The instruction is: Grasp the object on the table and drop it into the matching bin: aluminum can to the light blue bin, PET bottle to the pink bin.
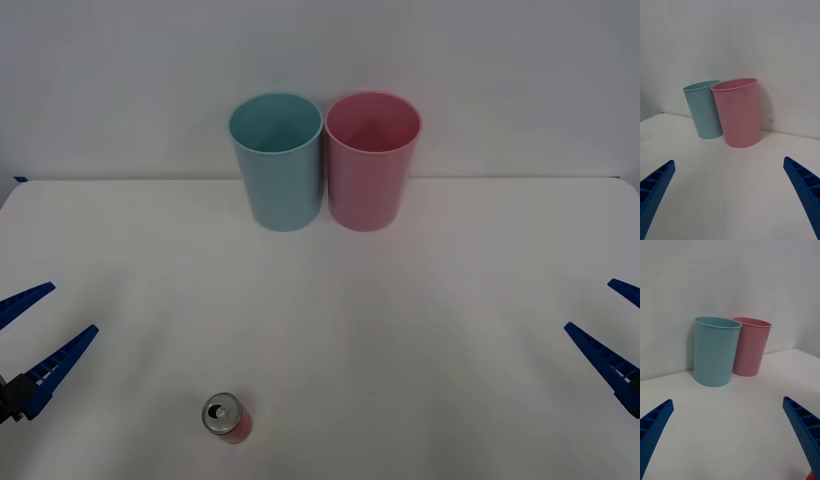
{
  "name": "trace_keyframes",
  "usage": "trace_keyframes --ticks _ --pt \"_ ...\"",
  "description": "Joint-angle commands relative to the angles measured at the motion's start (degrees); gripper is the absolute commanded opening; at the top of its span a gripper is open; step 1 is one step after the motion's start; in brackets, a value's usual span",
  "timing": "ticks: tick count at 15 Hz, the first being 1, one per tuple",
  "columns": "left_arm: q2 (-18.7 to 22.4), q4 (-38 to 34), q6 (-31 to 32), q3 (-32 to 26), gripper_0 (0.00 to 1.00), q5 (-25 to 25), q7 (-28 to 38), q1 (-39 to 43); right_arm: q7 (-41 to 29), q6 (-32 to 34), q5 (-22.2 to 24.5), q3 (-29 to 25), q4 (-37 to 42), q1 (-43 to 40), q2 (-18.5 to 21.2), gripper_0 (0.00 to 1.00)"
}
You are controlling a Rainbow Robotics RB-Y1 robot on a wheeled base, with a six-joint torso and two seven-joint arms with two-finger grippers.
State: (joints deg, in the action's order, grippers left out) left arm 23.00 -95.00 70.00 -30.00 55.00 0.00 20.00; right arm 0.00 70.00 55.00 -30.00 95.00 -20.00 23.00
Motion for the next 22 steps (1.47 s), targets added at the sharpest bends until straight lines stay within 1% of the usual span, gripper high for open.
trace_keyframes --ticks 1,2,4,6,15,16,19,22 --pt "0.0 0.0 0.0 0.0 1.00 0.0 0.0 0.0 0.0 0.0 0.0 0.0 0.0 0.0 0.0 1.00" --pt "-0.5 0.3 -0.4 -0.3 1.00 -0.7 0.2 -0.7 0.0 0.0 0.0 0.0 0.0 0.0 0.0 1.00" --pt "0.5 0.3 -0.4 -0.1 1.00 -1.9 0.4 -1.1 0.0 0.0 0.0 0.0 0.0 0.0 0.0 1.00" --pt "1.7 0.4 -0.5 -0.1 1.00 -2.0 0.6 -0.8 0.0 0.0 0.0 0.0 0.0 0.0 0.0 1.00" --pt "7.9 2.0 2.5 -0.8 1.00 -1.9 -1.5 5.7 0.0 0.0 0.0 0.0 0.0 0.0 0.0 1.00" --pt "8.4 3.9 4.6 -1.1 1.00 -2.0 -2.2 5.8 0.0 0.0 0.0 0.0 0.0 0.0 0.0 1.00" --pt "10.0 10.1 10.1 -1.1 1.00 -2.0 -7.3 5.1 0.0 0.0 0.0 0.0 0.0 0.0 0.0 1.00" --pt "12.4 15.8 13.0 1.3 1.00 -2.2 -12.9 4.9 0.0 0.0 0.0 0.0 0.0 0.0 0.0 1.00"
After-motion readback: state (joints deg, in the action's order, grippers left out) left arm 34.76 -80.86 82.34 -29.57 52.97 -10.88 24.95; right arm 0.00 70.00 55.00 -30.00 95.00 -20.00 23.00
